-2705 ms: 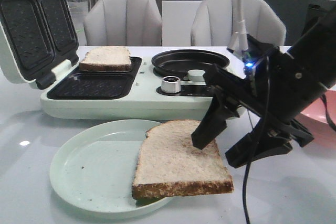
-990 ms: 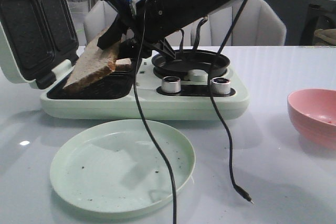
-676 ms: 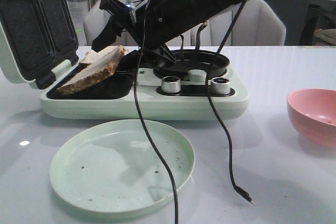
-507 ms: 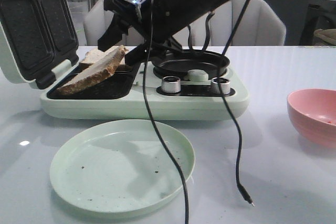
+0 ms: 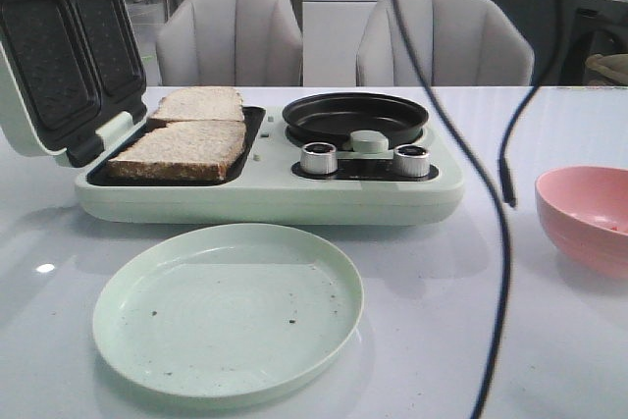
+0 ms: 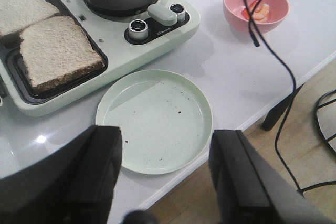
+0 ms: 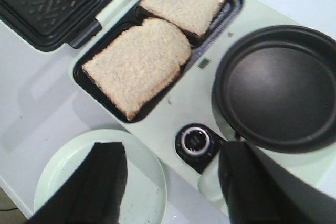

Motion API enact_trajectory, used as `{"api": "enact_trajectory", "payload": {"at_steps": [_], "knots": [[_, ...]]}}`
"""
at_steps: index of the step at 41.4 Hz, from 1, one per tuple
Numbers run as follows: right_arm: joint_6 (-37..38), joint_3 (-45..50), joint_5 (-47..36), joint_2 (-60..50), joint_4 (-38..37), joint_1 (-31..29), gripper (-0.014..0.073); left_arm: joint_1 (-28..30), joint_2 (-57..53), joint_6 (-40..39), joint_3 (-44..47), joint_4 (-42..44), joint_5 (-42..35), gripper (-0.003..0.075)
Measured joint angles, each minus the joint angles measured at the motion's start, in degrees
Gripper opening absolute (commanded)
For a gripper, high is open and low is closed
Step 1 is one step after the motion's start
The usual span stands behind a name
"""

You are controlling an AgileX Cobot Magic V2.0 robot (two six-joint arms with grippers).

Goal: Make breakfast with bread and shrimp

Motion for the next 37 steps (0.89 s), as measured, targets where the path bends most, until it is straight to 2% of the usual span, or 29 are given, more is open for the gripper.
{"api": "enact_trajectory", "payload": {"at_steps": [9, 22, 29, 37], "knots": [[1.65, 12.24, 0.7, -12.83, -3.7, 0.0, 0.0498, 0.0, 0.0, 0.0, 0.0, 0.0, 0.0, 0.0436], [3.47, 35.55, -3.37, -31.52, -7.37, 0.0, 0.0498, 0.0, 0.0, 0.0, 0.0, 0.0, 0.0, 0.0436], [8.57, 44.0, -3.94, -39.51, -11.3, 0.0, 0.0498, 0.0, 0.0, 0.0, 0.0, 0.0, 0.0, 0.0436], [10.18, 49.11, -4.31, -45.03, -11.93, 0.0, 0.0498, 0.0, 0.0, 0.0, 0.0, 0.11, 0.11, 0.0436]]}}
